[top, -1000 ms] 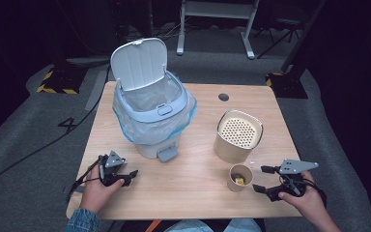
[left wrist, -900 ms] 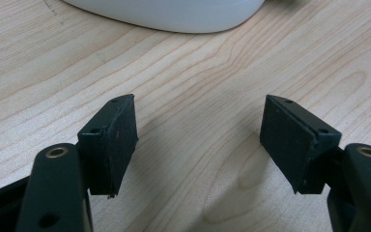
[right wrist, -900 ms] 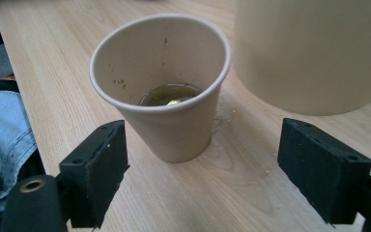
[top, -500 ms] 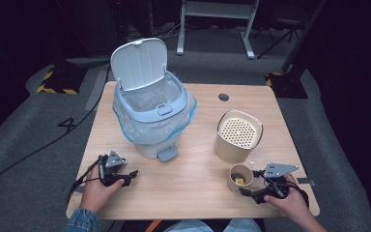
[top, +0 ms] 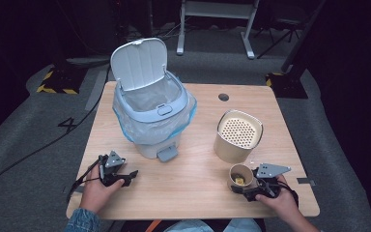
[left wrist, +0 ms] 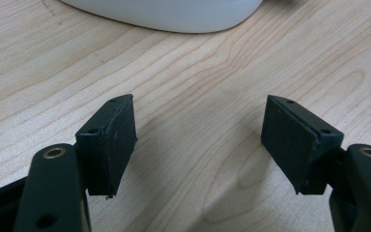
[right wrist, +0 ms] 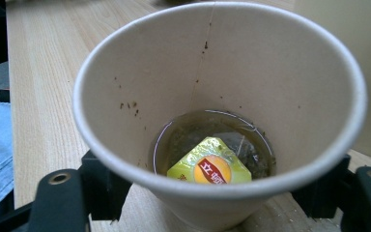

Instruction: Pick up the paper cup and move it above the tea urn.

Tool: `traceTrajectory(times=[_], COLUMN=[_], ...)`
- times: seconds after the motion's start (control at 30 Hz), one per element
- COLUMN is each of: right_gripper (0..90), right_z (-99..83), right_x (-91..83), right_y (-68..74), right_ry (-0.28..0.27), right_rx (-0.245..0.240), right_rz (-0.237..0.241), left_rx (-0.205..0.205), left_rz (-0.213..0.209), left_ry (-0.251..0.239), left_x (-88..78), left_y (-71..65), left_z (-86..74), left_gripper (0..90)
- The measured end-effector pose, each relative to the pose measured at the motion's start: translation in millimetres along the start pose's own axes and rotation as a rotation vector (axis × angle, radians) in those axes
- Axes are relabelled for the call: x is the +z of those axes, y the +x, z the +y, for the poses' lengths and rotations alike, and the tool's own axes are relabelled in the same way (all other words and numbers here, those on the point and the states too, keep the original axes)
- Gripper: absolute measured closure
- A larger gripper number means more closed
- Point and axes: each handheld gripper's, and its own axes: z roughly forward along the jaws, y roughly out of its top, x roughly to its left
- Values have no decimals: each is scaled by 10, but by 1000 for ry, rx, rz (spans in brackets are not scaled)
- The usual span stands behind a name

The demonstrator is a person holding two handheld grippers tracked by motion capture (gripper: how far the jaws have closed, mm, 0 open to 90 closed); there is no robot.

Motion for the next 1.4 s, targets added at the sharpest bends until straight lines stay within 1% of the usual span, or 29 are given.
traceTrajectory(times=[0.13,0.23,0.33,0.47,0.53,0.67,0.77,0.87,0.97,1.03,1.17,1.27,1.4], right_gripper=[291,294,296,301,302,304,305,305,305,306,310,310,311], right_z=[-6,-7,8,69,103,171,241,322,400,460,578,657,768], right_x=[-5,-10,-36,-112,-152,-215,-285,-368,-450,-517,-631,-700,-789], right_y=[-2,-10,-16,-36,-52,-86,-115,-144,-170,-189,-216,-242,-284], right_ry=[-5,-8,-24,-44,-49,-62,-77,-89,-87,-74,-49,-42,-47], right_rx=[-5,3,5,-7,-21,-46,-53,-68,-74,-67,-88,-94,-101], right_rz=[0,3,4,2,-2,10,21,19,14,21,2,4,1], left_rx=[0,0,0,0,0,1,1,1,0,1,2,2,2], left_rz=[-1,-1,-1,-1,-1,0,0,0,0,1,1,2,2], left_ry=[0,0,0,0,0,1,0,0,0,0,0,0,0], left_x=[1,1,1,1,1,1,1,1,1,2,2,2,2], left_y=[1,0,1,1,1,1,1,0,0,0,0,-1,-2], left_z=[1,1,1,1,1,1,0,0,1,1,0,0,0], left_gripper=[287,287,287,287,287,287,287,286,287,287,287,287,287])
